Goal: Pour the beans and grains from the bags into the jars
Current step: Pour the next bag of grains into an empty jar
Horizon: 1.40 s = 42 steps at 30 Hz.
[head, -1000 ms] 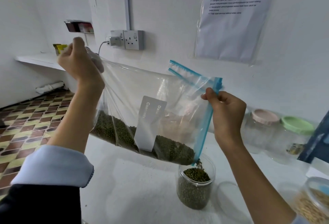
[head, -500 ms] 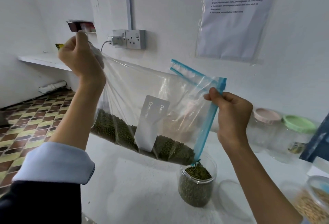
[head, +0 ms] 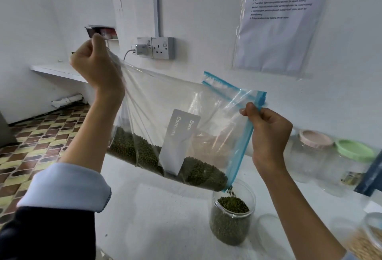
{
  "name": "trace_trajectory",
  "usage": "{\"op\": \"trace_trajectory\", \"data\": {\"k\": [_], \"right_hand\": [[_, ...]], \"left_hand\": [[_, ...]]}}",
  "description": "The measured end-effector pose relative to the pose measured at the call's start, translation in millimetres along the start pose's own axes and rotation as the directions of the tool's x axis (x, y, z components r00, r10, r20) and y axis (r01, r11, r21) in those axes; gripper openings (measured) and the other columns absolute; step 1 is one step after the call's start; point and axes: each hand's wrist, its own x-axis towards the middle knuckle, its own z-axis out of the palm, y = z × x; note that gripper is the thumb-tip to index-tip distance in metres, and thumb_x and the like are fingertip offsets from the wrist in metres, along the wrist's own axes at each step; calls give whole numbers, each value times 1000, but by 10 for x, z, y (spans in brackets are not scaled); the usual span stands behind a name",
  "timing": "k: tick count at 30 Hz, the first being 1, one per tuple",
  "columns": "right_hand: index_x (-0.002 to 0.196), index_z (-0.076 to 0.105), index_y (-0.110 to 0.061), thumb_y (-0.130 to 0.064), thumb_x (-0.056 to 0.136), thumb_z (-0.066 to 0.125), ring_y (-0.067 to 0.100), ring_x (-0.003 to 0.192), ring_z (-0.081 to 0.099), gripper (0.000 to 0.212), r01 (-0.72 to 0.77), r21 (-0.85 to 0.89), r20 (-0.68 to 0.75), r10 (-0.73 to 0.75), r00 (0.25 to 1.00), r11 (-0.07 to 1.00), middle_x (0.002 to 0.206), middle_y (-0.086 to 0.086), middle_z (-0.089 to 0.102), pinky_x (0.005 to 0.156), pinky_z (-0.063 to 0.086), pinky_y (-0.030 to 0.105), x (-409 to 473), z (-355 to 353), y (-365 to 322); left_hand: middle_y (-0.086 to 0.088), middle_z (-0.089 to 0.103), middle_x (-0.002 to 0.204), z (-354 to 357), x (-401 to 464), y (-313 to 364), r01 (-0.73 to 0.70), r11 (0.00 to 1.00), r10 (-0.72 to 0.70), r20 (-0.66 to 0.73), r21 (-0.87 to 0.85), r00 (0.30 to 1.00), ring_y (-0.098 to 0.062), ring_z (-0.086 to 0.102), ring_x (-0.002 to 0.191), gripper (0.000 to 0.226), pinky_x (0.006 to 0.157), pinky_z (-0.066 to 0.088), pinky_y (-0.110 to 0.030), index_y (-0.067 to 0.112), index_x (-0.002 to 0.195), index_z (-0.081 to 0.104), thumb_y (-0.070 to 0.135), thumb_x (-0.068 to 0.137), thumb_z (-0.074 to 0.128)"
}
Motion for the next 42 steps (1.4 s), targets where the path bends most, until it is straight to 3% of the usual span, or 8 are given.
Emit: {"op": "trace_trajectory", "data": {"k": [5, 8, 12, 14, 22, 28, 31, 42], "right_hand": [[75, 70, -21, -24, 85, 69, -9, 66, 58, 11, 10, -19, 4, -10, 1000, 1000, 70, -17, 66, 72, 48, 14, 29, -33, 26], [76, 72, -19, -23, 84, 69, -3, 71, 60, 10, 23, -34, 50, -22, 999, 999, 73, -14, 68, 70, 45, 9, 11, -40, 28], [69, 69, -25, -22, 85, 69, 6, 76, 60, 16, 30, -4, -7, -30, 1000, 1000, 74, -9, 69, 72, 45, 17, -1, -71, 35], [69, 70, -23, -21, 84, 70, 2, 73, 61, 16, 12, 11, 21, -12, 1000, 1000, 68, -13, 69, 72, 45, 15, -7, -95, 22], [71, 71, -21, -20, 84, 70, -3, 69, 61, 13, 24, 21, 36, -25, 999, 999, 66, -14, 69, 72, 46, 12, -59, -123, -1], [69, 71, -21, -18, 84, 70, 2, 71, 62, 15, 30, 46, 46, -32, 998, 998, 64, -13, 70, 71, 45, 10, -67, -112, -21], [68, 70, -22, -18, 84, 70, -3, 68, 60, 17, 36, 74, -9, -36, 999, 997, 62, -16, 68, 69, 44, 10, -51, -106, -26], [68, 69, -23, -17, 84, 70, 3, 73, 60, 17, 79, 65, 8, -80, 997, 995, 71, -8, 70, 71, 46, 13, -73, -16, -16]], "left_hand": [[3, 21, 40, 1, 1, -45, 12, 1000, -12, 7, -6, 1000, -34, 13, 45, 35, 47, 8, -33, 14, 42, 25, 8, 66, 50], [3, 24, 42, 1, -14, -72, 20, 1000, -20, 20, 8, 1000, -34, 15, 43, 37, 44, 9, -32, 13, 43, 24, 8, 68, 51], [4, 22, 36, 10, -62, -78, 17, 1000, -17, 15, 18, 1000, -25, 15, 38, 39, 40, 12, -27, 12, 44, 24, 5, 73, 50], [4, 22, 32, 12, -76, -60, 18, 1000, -19, 15, 14, 1000, -16, 19, 32, 41, 37, 17, -21, 14, 43, 29, 1, 77, 49], [4, 23, 31, 24, -103, -28, -6, 1000, 5, 51, 18, 999, -15, 20, 31, 43, 36, 17, -18, 14, 43, 29, 3, 79, 49], [3, 23, 38, 6, -54, -35, -25, 999, 24, 30, 48, 999, -25, 16, 36, 42, 38, 15, -24, 13, 45, 23, 5, 76, 50], [-12, 24, 44, -30, 14, -52, -47, 997, 46, 8, 63, 999, -36, 15, 41, 39, 46, 9, -35, 7, 46, 20, 9, 70, 50], [-16, 21, 45, -28, 44, 36, -66, 995, 66, 13, 70, 998, -40, 18, 37, 38, 45, 6, -31, 9, 50, 16, 10, 70, 50]]}}
